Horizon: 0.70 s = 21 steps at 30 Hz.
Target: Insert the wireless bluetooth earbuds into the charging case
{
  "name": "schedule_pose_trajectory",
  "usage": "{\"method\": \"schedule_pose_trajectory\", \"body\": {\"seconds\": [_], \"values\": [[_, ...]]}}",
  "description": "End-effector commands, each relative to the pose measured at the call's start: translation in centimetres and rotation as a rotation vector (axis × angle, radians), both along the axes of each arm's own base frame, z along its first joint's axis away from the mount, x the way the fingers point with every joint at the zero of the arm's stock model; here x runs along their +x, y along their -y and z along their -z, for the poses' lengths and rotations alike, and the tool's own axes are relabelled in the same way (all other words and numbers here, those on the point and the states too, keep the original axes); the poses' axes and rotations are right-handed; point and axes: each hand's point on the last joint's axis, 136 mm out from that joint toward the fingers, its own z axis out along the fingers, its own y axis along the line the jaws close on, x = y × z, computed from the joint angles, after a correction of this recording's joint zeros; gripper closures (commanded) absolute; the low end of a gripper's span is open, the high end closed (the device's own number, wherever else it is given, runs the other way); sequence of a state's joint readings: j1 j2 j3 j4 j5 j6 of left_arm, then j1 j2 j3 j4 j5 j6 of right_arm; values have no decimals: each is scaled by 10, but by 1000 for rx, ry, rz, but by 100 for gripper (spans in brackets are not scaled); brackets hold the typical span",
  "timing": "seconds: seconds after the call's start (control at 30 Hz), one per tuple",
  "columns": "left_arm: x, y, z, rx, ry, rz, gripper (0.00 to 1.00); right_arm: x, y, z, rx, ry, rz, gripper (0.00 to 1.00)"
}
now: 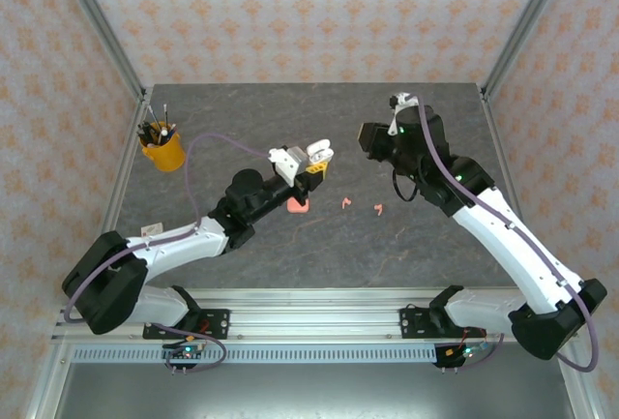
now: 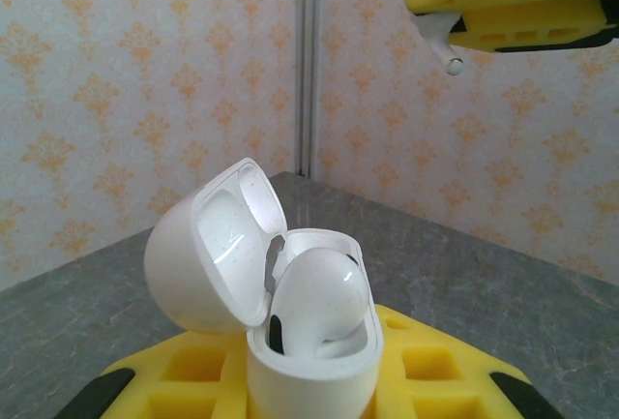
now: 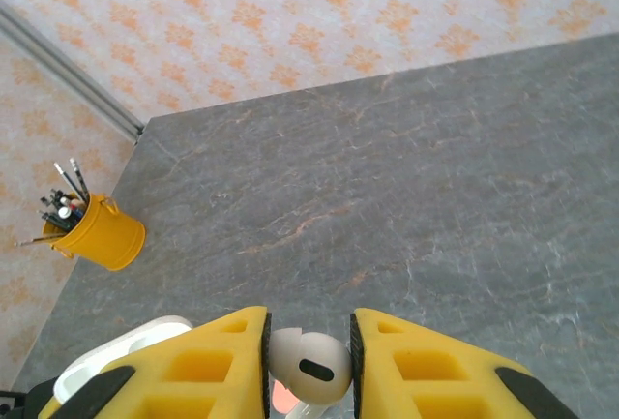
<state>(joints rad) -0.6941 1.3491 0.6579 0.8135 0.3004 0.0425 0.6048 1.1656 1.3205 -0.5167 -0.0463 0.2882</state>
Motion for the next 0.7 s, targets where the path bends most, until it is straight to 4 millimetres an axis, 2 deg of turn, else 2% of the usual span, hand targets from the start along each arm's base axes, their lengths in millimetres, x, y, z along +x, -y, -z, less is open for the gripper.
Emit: {"method": "schedule_pose_trajectory", "body": {"seconds": [0.0,0.23,0.27,0.43,0.67], "values": [[0,9,-20,-43,23,33,100,5,-12,-29,-30,129,-89,74],[4,14,-24,-43,27,39,100,-1,-28,-42,-90,220,-226,75],[4,14,-25,-43,27,42,100,3,-33,-35,-108,208,-245,75],[6,16,-28,-45,30,44,100,-1,-45,-33,-143,231,-327,75],[7,18,-35,-58,37,50,100,-1,-56,-25,-173,229,-357,77]]}}
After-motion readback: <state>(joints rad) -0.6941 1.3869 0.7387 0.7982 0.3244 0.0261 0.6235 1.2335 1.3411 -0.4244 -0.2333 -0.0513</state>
